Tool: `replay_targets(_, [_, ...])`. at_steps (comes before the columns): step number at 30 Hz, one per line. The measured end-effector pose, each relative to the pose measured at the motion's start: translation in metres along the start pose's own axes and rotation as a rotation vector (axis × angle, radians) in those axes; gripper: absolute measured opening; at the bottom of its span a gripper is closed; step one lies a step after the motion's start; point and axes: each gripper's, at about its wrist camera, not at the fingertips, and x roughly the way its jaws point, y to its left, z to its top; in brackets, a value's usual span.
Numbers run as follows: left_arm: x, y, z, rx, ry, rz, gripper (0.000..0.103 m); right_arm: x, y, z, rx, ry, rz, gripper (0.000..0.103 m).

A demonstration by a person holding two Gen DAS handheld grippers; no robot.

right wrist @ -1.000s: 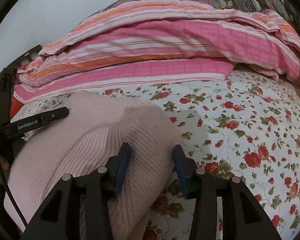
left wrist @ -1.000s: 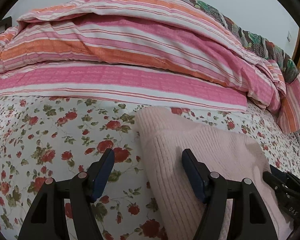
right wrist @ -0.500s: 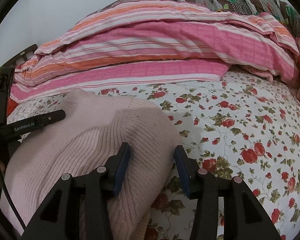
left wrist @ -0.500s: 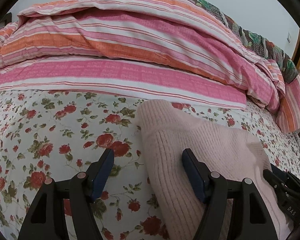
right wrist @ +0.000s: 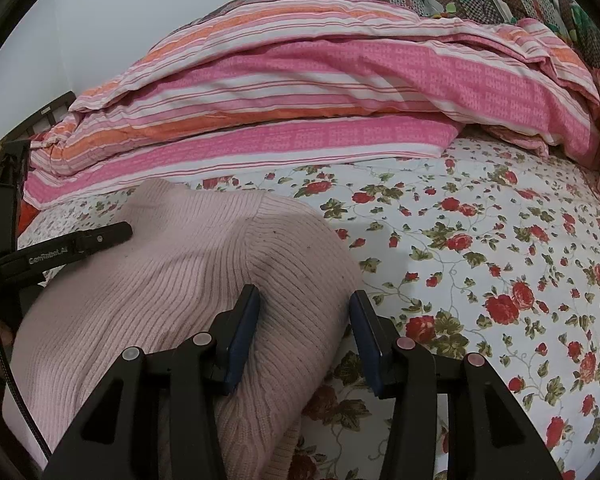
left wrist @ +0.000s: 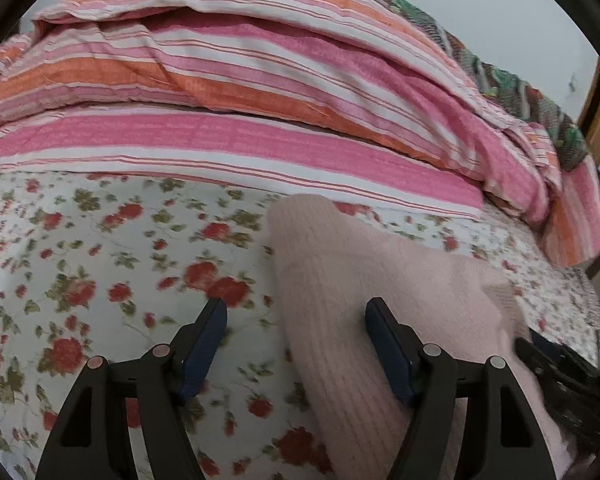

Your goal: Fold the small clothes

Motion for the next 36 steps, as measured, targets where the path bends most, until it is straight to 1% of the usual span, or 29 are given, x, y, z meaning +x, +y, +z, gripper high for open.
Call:
replay_targets(2, [-0.009,-0.008,-0.004,0.029,0.002,-0.034,0.070,0.000,0.000,0.000,0.003,0.001,0.002,0.046])
replay_targets(5, [-0.023,-0.022,-0.012,0.089,-0.008,-0.039,0.070,0.000,-0.002,0.000,0.014,0.010,0.011,0.047])
replay_targets(8, [-0.039,-0.031,-0.024,0.105,-0.012,-0.060,0.070,-0.001,-0.004,0.002,0.014,0.027,0.018,0.048])
replay_targets(11, [-0.053,-0.034,-0.039,0.102,-0.004,-0.081,0.070,-0.009,-0.003,0.004,-0.006,0.035,0.019,0.049])
replay_targets(15, [-0.067,-0.037,-0.064,0.091,0.001,-0.090,0.070,-0.031,-0.001,-0.004,-0.048,0.003,0.016,0.049])
replay_targets(20, [-0.077,-0.027,-0.088,-0.006,0.011,-0.132,0.071,-0.055,-0.002,-0.022,-0.061,-0.014,0.040,0.049])
replay_targets(23, [-0.085,-0.029,-0.099,-0.006,0.010,-0.125,0.071,-0.067,-0.002,-0.034,-0.065,-0.023,0.045,0.049])
replay_targets(25, [-0.087,-0.032,-0.108,0.012,0.021,-0.118,0.071,-0.075,-0.002,-0.041,-0.069,-0.030,0.046,0.049])
replay_targets(29, [-0.096,-0.035,-0.123,0.052,0.003,-0.077,0.072,-0.083,-0.001,-0.047,-0.086,-0.026,0.046,0.049])
replay_targets(32, [-0.109,-0.027,-0.128,0.025,-0.012,-0.085,0.072,-0.096,0.000,-0.051,-0.088,-0.045,0.050,0.049])
replay_targets(33, [-0.113,-0.023,-0.131,0.016,-0.010,-0.082,0.072,-0.101,-0.001,-0.052,-0.076,-0.051,0.064,0.050])
replay_targets(36, [-0.122,-0.019,-0.138,0.020,-0.010,-0.080,0.072,-0.115,-0.005,-0.055,-0.026,-0.059,0.149,0.050])
